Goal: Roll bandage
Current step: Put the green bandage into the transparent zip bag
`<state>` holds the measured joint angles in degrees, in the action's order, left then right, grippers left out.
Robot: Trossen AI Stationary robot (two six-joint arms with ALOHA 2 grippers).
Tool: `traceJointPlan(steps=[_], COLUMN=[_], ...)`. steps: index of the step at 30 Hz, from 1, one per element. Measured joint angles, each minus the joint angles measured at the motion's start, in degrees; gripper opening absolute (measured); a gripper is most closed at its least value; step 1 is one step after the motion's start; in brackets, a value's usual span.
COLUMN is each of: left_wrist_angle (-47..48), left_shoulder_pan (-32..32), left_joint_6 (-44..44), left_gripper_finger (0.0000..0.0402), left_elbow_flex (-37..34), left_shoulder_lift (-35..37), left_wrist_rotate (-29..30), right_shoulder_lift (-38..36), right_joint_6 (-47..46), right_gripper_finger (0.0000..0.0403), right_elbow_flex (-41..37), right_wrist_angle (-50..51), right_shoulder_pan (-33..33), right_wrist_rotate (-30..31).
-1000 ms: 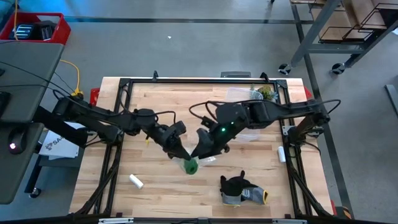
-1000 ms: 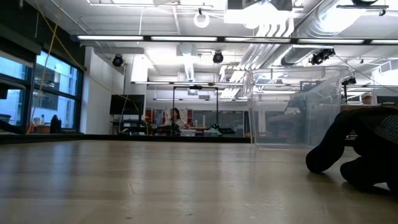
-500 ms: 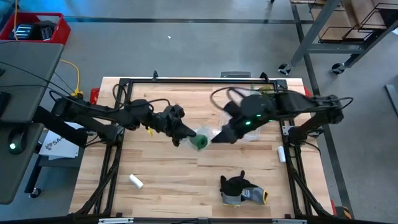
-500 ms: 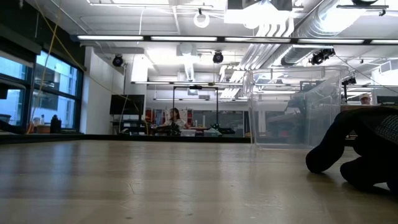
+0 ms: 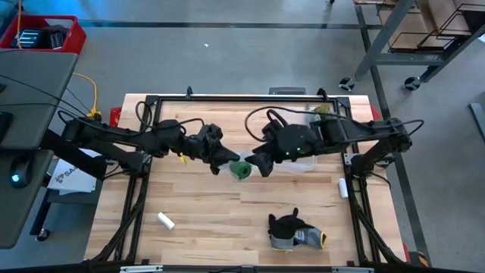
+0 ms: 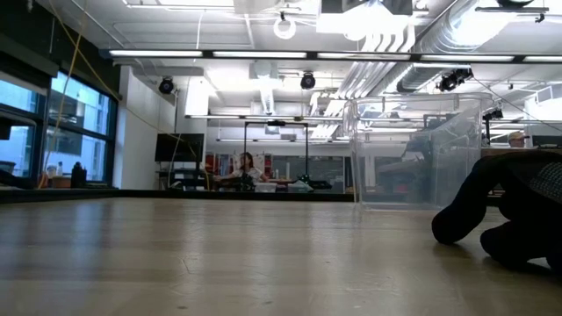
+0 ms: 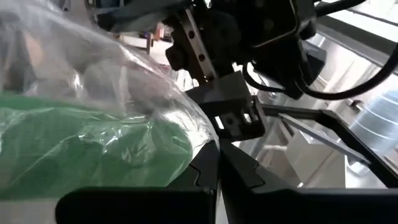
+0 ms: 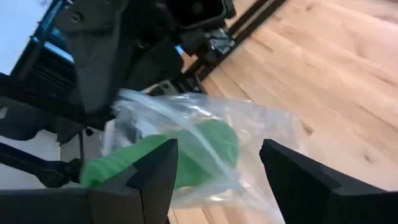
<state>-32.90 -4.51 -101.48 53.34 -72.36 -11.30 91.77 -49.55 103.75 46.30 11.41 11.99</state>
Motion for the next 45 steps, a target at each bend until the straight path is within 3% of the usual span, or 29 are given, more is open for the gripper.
traceJointPlan(steps=[10,14,16,18,26,29,41,45], left_wrist_angle=[0.7,2.3,2.6,3.4,8.2,12.5,18.4,25.4], left_shoulder_pan=[0.0,0.0,0.0,0.0,3.5,5.3,7.9,10.6], left_joint_6=[0.7,1.2,1.6,3.1,15.8,21.7,32.7,40.5], left_gripper_finger=[0.0,0.0,0.0,0.0,0.0001,0.0012,0.013,0.0148], left_elbow_flex=[0.0,0.0,0.0,0.0,0.0,0.0,0.0,0.0], left_shoulder_lift=[0.0,0.0,0.0,0.0,0.1,0.1,1.3,4.3], left_wrist_rotate=[4.1,5.5,5.5,5.3,4.1,1.1,-8.4,-7.8], right_shoulder_lift=[2.7,4.1,4.4,4.6,1.0,0.1,-1.1,-1.5], right_joint_6=[4.8,4.8,4.8,4.9,-1.4,-4.9,-10.3,-12.4], right_gripper_finger=[0.0208,0.0122,0.0048,0.0017,0.0002,0.0001,0.0,0.0], right_elbow_flex=[0.0,0.0,0.0,0.0,0.0,0.0,0.0,0.0], right_wrist_angle=[1.5,2.3,2.1,2.2,8.2,8.6,8.9,8.8], right_shoulder_pan=[-0.1,-0.6,-1.1,-1.4,-1.8,-2.2,-2.4,-2.8], right_wrist_rotate=[1.1,6.1,6.0,5.6,0.1,-2.3,-4.9,-6.5])
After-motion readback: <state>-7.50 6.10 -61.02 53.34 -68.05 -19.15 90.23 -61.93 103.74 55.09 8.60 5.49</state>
